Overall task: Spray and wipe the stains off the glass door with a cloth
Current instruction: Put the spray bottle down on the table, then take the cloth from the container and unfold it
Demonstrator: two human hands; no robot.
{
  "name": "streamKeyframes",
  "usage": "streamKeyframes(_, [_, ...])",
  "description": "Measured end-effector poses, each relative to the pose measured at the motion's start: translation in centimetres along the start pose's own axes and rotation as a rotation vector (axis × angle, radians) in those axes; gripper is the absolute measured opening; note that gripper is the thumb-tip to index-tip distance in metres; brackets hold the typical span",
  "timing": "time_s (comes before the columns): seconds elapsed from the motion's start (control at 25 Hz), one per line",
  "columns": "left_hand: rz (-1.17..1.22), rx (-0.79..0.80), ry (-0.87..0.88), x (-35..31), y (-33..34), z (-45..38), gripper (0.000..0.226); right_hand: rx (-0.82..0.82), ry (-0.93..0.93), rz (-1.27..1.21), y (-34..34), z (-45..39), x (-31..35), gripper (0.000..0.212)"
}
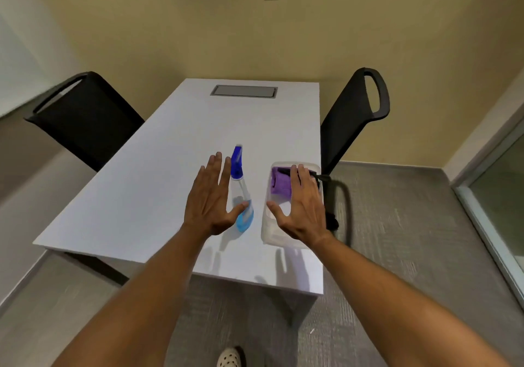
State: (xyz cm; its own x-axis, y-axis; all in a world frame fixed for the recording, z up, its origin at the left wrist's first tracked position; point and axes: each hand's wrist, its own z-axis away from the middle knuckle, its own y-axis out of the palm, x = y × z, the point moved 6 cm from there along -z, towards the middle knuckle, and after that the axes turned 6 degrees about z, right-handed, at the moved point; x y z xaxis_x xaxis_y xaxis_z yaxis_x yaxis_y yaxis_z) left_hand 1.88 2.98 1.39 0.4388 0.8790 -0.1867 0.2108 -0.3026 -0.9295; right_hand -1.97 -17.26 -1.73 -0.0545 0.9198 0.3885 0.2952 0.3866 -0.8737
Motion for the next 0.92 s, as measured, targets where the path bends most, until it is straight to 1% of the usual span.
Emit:
streamKeyframes(0.12, [0.024,0.003,0.009,-3.8,1.1,1.3,0.099,0.028,-0.017,0.051,-1.4,1.2,-3.7,0.099])
streamKeyframes(0.24, [0.031,0.052,0.026,-6.9,2.6,1.5,0.098,0.044,-0.034,0.109,-2.5,1.3,-6.5,0.098])
streamKeyframes(0.48, [0.031,0.129,0.031,-10.6,5.6,-0.9,0.097,0.085,-0.032,0.107,-2.4,-0.4,-9.7,0.096])
streamKeyframes(0.6, [0.06,0.163,0.031,-10.9,7.6,-3.0,0.099,0.129,-0.02,0.1,-1.7,-2.4,-11.0,0.096])
streamKeyframes(0.72, [0.115,0.229,-0.008,-10.2,10.2,-5.8,0.1,0.166,-0.003,0.113,-0.5,-5.1,-12.5,0.095])
streamKeyframes(0.92, [0.174,0.328,-0.121,-7.3,13.7,-10.8,0.103,0.257,0.017,0.138,2.1,-10.3,-14.1,0.08])
